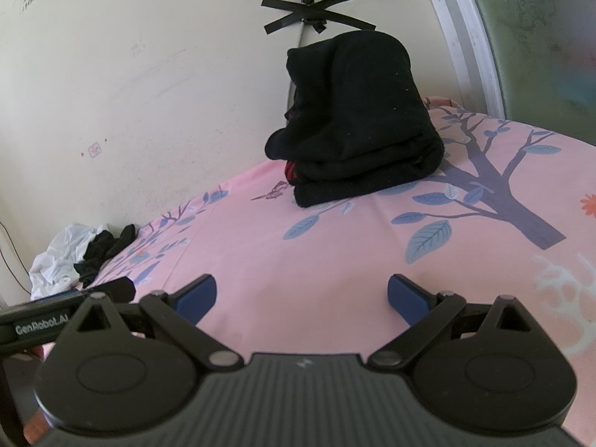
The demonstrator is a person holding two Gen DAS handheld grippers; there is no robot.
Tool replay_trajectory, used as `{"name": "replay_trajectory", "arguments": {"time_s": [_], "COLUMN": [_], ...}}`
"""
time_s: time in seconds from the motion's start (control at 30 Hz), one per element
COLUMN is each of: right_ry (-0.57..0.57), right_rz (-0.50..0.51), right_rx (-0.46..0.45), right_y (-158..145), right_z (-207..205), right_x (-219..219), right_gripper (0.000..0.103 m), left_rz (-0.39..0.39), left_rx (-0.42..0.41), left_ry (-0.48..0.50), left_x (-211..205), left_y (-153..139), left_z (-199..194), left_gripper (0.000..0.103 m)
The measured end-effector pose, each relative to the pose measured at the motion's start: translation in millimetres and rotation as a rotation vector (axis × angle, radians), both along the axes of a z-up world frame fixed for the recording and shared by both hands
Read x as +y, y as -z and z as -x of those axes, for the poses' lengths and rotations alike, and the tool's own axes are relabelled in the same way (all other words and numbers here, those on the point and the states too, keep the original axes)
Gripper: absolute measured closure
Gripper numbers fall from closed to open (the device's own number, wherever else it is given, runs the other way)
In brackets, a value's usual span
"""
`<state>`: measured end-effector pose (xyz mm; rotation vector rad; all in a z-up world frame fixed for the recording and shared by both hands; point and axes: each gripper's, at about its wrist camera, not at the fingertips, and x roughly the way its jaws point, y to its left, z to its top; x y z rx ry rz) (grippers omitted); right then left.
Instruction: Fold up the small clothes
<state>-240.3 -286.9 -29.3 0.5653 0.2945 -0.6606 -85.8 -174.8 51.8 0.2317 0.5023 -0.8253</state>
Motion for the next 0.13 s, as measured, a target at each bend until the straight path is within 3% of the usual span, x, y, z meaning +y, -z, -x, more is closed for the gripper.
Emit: {"name": "replay_trajectory", "arguments": {"time_s": [0.13], "right_ry": [0.001], "right_rz": [0.0], "right_rx": [0.0], "right_y": [-0.1], "right_z": [0.2], "right_x": [0.3], "right_gripper": [0.012], "left_rz": [0.02], "left_rx": [0.012], "left_ry": [0.026], "left_x": [1.2], "left_y": [-1.5], "left_z": [1.0], "left_gripper": [0.0]}}
